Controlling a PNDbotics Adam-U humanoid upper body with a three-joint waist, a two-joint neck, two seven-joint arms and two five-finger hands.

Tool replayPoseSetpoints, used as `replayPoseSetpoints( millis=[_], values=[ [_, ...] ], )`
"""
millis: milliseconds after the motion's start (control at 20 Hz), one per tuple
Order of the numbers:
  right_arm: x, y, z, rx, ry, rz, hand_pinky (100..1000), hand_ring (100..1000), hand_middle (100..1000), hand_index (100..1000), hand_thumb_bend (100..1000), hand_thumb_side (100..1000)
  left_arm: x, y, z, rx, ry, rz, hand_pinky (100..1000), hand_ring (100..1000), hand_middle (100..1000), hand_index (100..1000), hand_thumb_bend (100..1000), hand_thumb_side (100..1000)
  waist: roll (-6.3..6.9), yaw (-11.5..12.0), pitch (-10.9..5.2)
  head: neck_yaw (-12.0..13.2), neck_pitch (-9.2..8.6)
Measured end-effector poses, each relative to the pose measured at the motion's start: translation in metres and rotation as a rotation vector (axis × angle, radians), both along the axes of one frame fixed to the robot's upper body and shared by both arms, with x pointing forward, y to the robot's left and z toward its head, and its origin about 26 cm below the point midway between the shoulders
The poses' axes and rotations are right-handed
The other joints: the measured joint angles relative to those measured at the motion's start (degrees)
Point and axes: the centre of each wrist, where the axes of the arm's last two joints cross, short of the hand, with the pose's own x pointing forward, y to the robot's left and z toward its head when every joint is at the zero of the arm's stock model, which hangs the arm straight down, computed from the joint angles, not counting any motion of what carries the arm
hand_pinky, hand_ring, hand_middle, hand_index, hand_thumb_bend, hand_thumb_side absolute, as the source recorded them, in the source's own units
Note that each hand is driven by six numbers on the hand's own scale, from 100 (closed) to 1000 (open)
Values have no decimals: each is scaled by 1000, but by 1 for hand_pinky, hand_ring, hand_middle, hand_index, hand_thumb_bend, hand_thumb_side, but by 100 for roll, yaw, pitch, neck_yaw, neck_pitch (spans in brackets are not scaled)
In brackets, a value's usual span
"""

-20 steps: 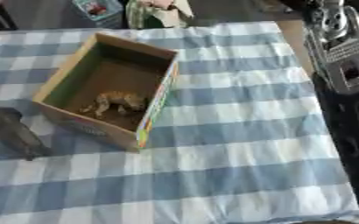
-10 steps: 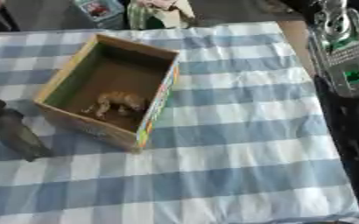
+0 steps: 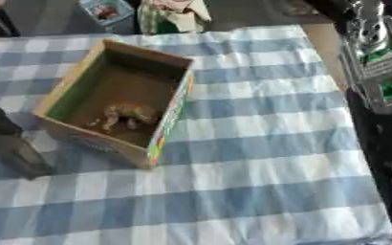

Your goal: Pick up objects on the table and place them in the box.

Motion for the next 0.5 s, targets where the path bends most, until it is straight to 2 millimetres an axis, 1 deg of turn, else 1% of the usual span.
replayPoseSetpoints(
  millis=[50, 150, 250, 300, 350, 500],
  values=[
    [0, 0, 0, 2, 1, 0, 798, 747, 564, 819, 100, 507, 0, 0, 0, -2, 8, 7, 665, 800, 743, 907, 297, 466, -4, -8, 9, 8, -10],
    [0, 1, 0, 7, 4, 2, 798, 747, 563, 819, 100, 511, 0, 0, 0, -6, 24, 20, 662, 797, 740, 891, 283, 456, -6, -16, 25, 12, -40],
    [0, 1, -1, 11, 6, 3, 798, 745, 562, 818, 100, 515, 0, -1, 2, -10, 31, 32, 659, 796, 741, 875, 270, 431, -8, -32, 30, 14, -44],
    [0, 2, -1, 13, 7, 2, 798, 745, 561, 817, 100, 515, 0, -1, 3, -11, 36, 39, 657, 794, 744, 871, 243, 393, -10, -40, 38, 17, -46],
    [0, 2, -1, 14, 8, 3, 798, 745, 561, 816, 100, 518, 0, -1, 3, -13, 40, 46, 656, 793, 744, 868, 251, 403, -10, -44, 51, 20, -47],
    [0, 2, -1, 19, 9, 5, 798, 744, 560, 815, 100, 528, 1, -2, 5, -18, 48, 63, 655, 793, 743, 859, 234, 371, -16, -66, 70, 43, -85]
  ],
)
